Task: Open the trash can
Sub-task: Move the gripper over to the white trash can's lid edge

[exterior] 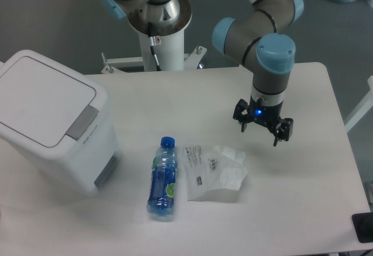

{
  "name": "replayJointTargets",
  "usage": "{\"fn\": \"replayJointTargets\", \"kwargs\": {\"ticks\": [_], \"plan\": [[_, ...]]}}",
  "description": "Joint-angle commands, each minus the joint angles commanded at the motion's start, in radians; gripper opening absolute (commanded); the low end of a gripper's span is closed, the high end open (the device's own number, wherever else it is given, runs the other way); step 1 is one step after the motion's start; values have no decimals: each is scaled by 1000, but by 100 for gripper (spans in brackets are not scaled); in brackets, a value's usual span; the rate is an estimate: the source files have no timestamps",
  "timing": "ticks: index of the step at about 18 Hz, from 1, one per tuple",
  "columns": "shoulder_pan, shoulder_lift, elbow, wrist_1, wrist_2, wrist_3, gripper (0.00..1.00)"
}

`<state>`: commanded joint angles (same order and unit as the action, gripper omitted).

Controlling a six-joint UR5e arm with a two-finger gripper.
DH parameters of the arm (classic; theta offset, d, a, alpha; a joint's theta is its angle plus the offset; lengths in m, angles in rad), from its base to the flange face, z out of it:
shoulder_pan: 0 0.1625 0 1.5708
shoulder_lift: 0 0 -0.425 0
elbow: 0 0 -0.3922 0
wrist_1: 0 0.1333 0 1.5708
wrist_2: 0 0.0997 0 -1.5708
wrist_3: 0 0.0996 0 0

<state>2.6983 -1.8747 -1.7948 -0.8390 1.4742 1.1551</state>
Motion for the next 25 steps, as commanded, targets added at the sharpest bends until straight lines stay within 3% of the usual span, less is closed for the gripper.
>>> {"fn": "replayJointTargets", "kwargs": {"ticks": [2,4,8,14,16,20,25], "plan": [[-3,20,-2,-27,-34,-5,100],[-2,63,21,-135,-81,-15,100],[-38,121,104,-406,-118,-57,100],[-149,143,264,-676,-161,-190,100],[-181,143,301,-712,-210,-234,100],[-242,146,344,-715,-310,-334,100],[-291,179,341,-715,-353,-400,100]]}}
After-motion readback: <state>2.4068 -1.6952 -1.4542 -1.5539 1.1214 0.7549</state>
